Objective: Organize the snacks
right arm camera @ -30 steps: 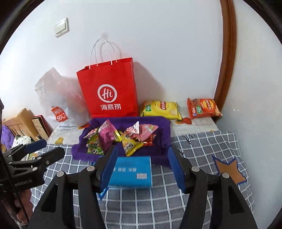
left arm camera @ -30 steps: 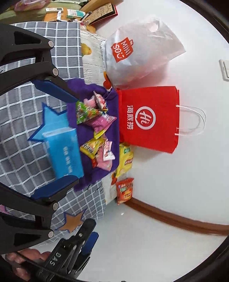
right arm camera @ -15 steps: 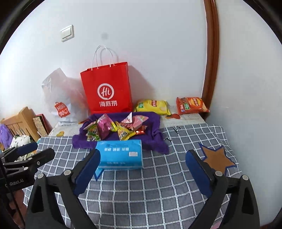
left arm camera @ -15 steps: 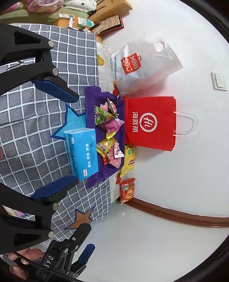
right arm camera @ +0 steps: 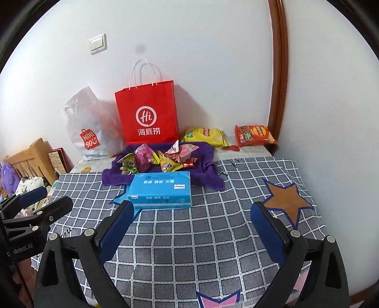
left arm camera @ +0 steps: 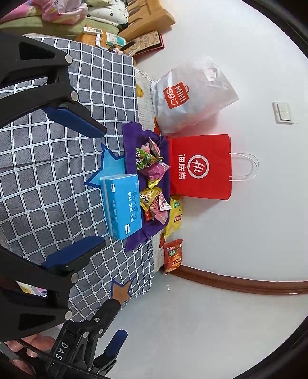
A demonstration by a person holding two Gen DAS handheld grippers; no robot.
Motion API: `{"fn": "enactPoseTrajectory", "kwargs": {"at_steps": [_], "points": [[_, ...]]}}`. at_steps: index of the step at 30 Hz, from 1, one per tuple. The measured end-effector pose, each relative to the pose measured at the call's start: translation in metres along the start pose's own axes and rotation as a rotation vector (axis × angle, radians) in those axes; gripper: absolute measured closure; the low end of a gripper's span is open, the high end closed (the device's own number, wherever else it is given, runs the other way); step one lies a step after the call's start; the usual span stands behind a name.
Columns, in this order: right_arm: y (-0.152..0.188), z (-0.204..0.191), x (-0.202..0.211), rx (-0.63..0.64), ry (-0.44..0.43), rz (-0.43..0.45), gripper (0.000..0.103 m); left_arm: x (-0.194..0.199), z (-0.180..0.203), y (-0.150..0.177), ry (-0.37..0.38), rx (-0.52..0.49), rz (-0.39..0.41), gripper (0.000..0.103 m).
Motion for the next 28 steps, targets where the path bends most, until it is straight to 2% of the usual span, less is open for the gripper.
{"fn": "enactPoseTrajectory", "kwargs": {"at_steps": [10,28], "points": [[0.006,0.003,0.013,0.005,0.001,0.022,0.005,0.01,0.002,0.003,-0.001,0.008,0.013,0.019],[0.008,0.004,0.014,0.005,-0.001,0.024,0.005,0.011,0.0,0.004,-0.002,0.013,0.023,0.018]]}}
Point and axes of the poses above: each gripper's, at about its wrist camera, not at the fingertips, and x roughly against the way its jaws point, z to its right, y to its underside, the point moved 1 cm from there along -x, roughly the way its jaws point
